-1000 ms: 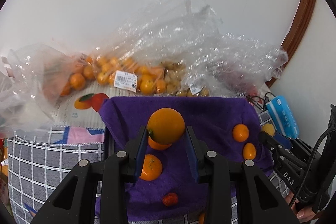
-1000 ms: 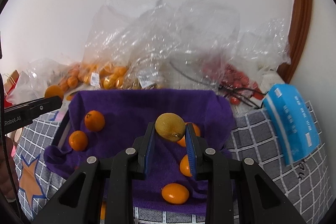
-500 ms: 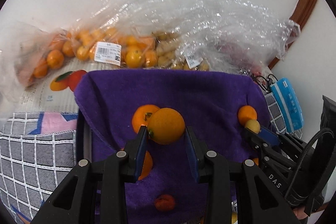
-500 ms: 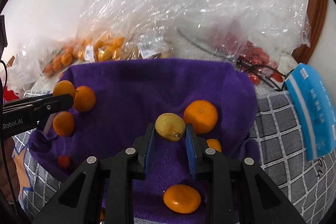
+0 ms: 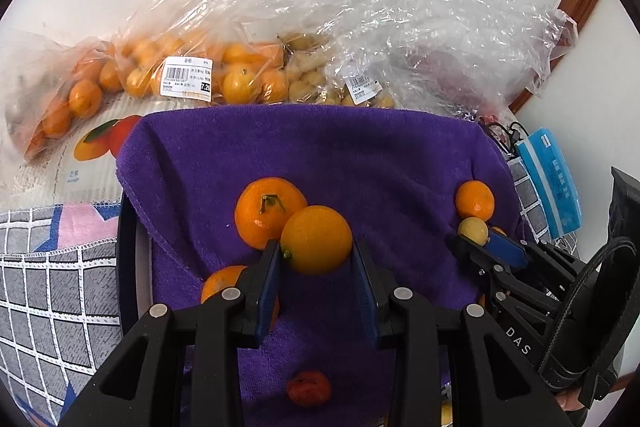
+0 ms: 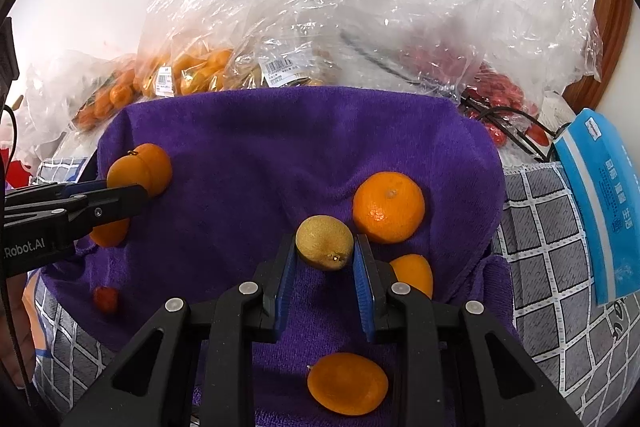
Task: Organize fruits
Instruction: 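Open both tools to release the orange and yellow fruit onto the towel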
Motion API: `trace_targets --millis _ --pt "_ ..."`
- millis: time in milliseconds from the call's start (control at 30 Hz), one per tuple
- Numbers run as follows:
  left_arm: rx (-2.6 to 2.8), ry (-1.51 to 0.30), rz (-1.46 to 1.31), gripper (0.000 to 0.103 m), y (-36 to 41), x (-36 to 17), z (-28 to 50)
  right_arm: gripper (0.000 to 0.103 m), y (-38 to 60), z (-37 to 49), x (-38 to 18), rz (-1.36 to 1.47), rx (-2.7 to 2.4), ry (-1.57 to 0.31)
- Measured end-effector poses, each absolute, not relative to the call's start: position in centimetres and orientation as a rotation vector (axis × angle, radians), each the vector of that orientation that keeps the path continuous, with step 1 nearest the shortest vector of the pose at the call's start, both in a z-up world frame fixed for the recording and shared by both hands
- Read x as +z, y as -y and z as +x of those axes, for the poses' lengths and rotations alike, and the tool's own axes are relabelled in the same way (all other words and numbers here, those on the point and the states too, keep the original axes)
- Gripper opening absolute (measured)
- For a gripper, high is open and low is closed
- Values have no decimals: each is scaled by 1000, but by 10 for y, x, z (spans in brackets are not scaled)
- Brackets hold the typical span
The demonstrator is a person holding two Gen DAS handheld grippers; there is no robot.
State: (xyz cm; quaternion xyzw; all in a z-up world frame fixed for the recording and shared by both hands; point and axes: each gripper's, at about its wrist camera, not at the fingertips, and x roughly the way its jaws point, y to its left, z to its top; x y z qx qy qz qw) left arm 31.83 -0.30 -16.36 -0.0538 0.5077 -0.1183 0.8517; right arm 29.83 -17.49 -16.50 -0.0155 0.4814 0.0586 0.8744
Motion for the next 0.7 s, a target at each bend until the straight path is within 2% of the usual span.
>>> trace_targets --millis 500,700 --pt "-254 -1087 -119 33 3 -168 320 29 170 297 -166 -54 128 -1001" --pt "-257 -1088 -124 33 3 -169 321 32 170 296 -166 -56 125 -995"
